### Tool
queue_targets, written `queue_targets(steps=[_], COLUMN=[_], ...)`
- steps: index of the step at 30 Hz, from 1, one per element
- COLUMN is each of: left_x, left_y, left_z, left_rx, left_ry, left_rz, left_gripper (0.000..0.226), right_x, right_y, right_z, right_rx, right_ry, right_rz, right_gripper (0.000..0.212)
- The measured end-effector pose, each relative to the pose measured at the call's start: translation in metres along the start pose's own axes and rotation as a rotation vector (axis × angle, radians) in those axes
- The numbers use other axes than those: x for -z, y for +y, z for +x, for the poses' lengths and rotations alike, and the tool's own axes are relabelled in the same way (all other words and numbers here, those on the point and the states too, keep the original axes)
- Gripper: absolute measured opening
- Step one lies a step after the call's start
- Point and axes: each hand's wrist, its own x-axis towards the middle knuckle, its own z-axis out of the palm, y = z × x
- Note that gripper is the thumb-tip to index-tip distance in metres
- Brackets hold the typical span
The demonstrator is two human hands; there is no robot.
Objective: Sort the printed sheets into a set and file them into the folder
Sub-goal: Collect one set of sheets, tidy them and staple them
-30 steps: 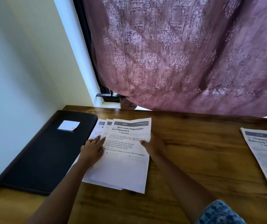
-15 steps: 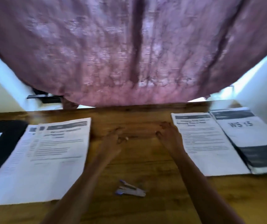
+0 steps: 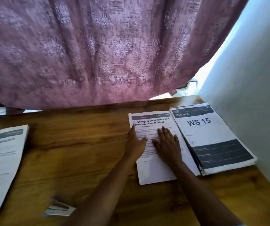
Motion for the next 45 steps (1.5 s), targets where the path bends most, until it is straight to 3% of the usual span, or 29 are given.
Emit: queue_targets(steps=[4,6,9,14,18,21,25,29,33,36,40,45], left_x=[-0.007,-0.003,0.010,0.061,0.120,0.139,0.134,0.132,0.135,0.134,0.134,0.141], left_y=[0.016,0.020,0.008,-0.022,-0.052,-0.056,-0.049,-0.046,-0.049,-0.048,-0.054,-0.064], left_z=[0.010,0.011,0.012,-0.003,-0.025,-0.043,-0.046,-0.041,-0.038,-0.037,-0.038,-0.034], left_rx=[0.118,0.213,0.190,0.210,0.196,0.196,0.114,0.146,0.184,0.188,0.208,0.197], left_ry=[0.133,0.152,0.173,0.250,0.316,0.355,0.387,0.390,0.399,0.407,0.406,0.384], left_rz=[-0.416,-0.500,-0.370,-0.246,-0.060,0.122,0.259,0.158,0.068,0.078,0.044,0.011], left_gripper=[0.061,0.068,0.083,0.072,0.066,0.061,0.055,0.050,0.044,0.044,0.044,0.044], right_x=[-0.001,-0.001,0.001,-0.004,-0.002,0.002,0.002,0.002,0.010,0.013,0.010,0.004], right_y=[0.003,0.003,-0.005,-0.045,-0.082,-0.099,-0.098,-0.091,-0.084,-0.080,-0.078,-0.082], right_z=[0.000,-0.001,-0.003,-0.011,-0.008,0.000,0.004,0.006,0.021,0.051,0.074,0.062], right_rx=[0.007,0.012,0.014,0.130,0.358,0.425,0.451,0.473,0.322,0.329,0.308,0.317], right_ry=[-0.004,0.001,-0.009,-0.095,-0.150,-0.151,-0.141,-0.168,-0.160,-0.066,-0.193,-0.107], right_rz=[0.009,0.022,0.067,0.132,0.087,0.091,0.108,0.193,0.410,0.266,0.127,0.203], right_gripper=[0.091,0.086,0.090,0.086,0.053,0.040,0.041,0.040,0.038,0.057,0.081,0.074])
